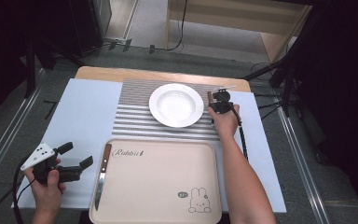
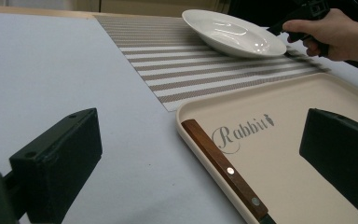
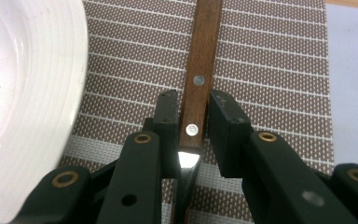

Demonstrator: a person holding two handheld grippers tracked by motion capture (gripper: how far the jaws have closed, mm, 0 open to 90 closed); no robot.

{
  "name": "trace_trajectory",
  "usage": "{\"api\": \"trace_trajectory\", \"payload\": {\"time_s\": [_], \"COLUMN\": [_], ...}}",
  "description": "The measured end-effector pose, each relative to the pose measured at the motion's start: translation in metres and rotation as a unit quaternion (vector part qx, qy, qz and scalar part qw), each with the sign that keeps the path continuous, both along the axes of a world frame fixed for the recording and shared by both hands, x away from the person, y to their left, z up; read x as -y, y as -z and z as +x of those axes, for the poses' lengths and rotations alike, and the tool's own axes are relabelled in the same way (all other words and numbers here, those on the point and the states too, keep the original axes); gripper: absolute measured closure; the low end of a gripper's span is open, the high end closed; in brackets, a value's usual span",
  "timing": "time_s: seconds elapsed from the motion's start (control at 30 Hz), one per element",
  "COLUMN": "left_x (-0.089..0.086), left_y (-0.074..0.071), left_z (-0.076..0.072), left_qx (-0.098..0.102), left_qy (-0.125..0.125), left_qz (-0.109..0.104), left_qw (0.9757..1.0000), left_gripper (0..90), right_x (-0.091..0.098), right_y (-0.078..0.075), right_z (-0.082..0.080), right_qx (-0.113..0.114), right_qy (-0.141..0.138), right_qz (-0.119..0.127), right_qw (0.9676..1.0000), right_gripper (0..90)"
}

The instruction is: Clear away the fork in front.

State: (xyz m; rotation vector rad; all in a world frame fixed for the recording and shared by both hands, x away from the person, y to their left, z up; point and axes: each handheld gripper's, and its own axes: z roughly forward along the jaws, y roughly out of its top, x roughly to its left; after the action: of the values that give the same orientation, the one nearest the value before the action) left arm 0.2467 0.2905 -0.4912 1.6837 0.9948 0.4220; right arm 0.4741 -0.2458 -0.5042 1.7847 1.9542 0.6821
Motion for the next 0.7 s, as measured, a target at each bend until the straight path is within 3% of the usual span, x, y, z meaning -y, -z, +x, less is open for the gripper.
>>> {"api": "trace_trajectory", "payload": {"time_s": [0.23, 0.33, 0.7], "left_x": [0.000, 0.001, 0.011], "left_y": [-0.001, -0.002, -0.006], "left_z": [0.001, 0.001, 0.002], "left_qx": [0.001, 0.003, 0.010], "left_qy": [-0.002, 0.001, 0.010], "left_qz": [0.000, 0.001, 0.001], "left_qw": [1.0000, 1.0000, 0.9999], "left_gripper": [0.0, 0.0, 0.0], "right_x": [0.001, 0.004, 0.018], "right_y": [-0.001, -0.001, -0.008], "right_z": [-0.001, -0.002, -0.020], "right_qx": [-0.003, -0.002, 0.044], "right_qy": [0.010, 0.011, -0.001], "right_qz": [0.006, 0.023, 0.076], "right_qw": [0.9999, 0.9997, 0.9961], "right_gripper": [76.3, 76.7, 76.9]}}
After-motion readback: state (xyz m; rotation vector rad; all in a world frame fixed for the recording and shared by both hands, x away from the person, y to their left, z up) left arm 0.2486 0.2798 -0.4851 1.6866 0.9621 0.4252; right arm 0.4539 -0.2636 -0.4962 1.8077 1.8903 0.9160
